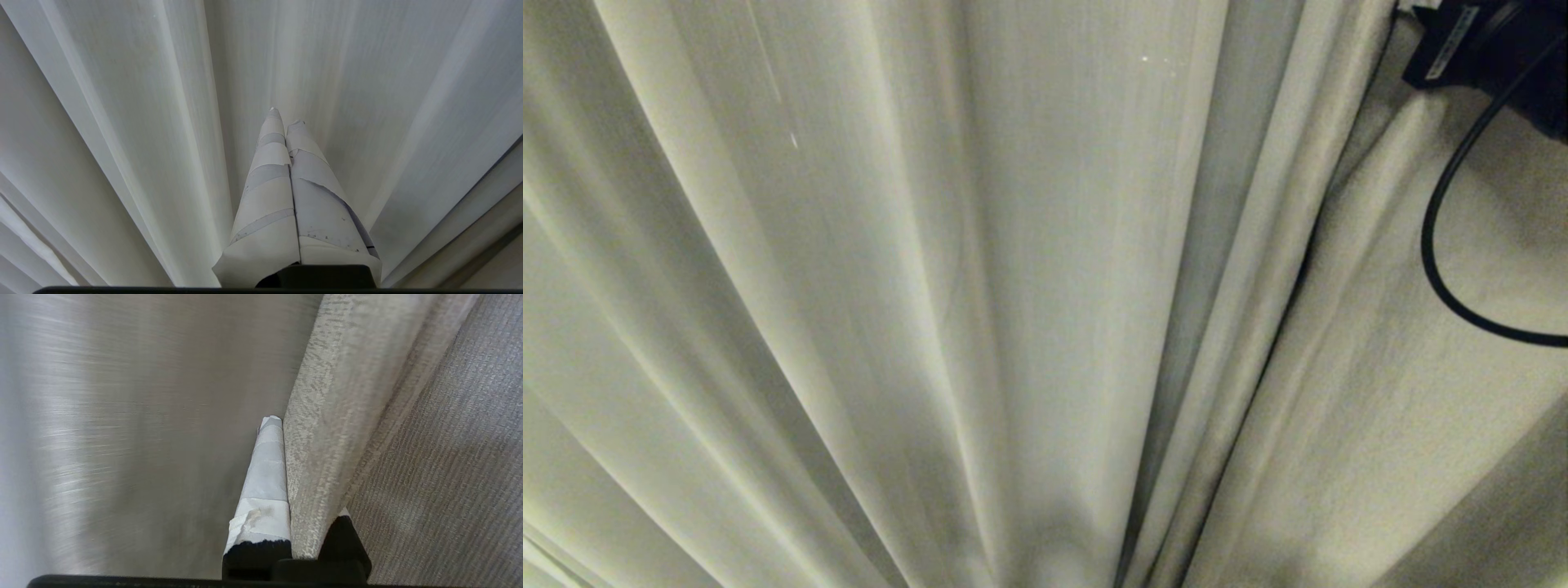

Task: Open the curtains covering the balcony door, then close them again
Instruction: Close the outer curtains on both sides

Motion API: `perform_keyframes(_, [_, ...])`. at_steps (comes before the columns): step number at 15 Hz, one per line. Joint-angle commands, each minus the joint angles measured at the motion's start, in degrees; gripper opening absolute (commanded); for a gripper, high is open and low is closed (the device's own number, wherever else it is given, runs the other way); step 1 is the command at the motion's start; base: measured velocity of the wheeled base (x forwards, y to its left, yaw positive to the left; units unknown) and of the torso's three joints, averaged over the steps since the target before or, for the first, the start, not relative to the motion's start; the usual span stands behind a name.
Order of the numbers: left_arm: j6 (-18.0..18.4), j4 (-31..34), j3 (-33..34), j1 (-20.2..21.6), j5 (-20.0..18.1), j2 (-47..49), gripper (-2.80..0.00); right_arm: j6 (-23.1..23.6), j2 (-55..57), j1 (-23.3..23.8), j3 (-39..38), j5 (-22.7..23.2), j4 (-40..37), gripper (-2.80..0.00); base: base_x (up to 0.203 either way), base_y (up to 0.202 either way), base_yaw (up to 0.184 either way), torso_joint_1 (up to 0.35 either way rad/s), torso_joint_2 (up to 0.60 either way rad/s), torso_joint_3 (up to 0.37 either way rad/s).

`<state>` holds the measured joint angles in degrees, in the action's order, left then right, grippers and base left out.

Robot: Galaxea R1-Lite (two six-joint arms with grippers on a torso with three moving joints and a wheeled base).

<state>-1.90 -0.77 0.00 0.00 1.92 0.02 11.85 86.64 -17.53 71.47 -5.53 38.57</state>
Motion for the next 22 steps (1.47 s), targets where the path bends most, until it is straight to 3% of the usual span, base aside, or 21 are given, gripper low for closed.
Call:
perform_keyframes(1, [-0.03,-0.02,0.00,0.00,0.01,-0.02,-2.80,-0.07,-1.49,3.73,-0.33,0.06,0.56,-2.80,0.000,0.000,0.000,0.000,0.00,0.000])
perform_keyframes(4, [-0.03,-0.02,0.00,0.00,0.01,-0.02,-2.80,-0.25,-1.73,5.05,-0.62,0.25,0.45,-2.80,0.000,0.000,0.000,0.000,0.00,0.000])
perform_keyframes(5, [-0.03,-0.02,0.00,0.00,0.01,-0.02,-2.80,-0.25,-1.74,5.05,-0.55,0.17,0.45,0.00,0.000,0.000,0.000,0.000,0.00,0.000])
perform_keyframes(14, [-0.03,-0.02,0.00,0.00,0.10,-0.02,-2.80,-0.33,-5.36,6.71,-2.35,0.07,0.47,0.00,0.000,0.000,0.000,0.000,0.00,0.000])
perform_keyframes(22, [-0.03,-0.02,0.00,0.08,0.01,-0.02,-2.80,-0.34,-20.65,7.56,-18.62,0.16,0.79,0.00,0.000,0.000,0.000,0.000,0.00,0.000])
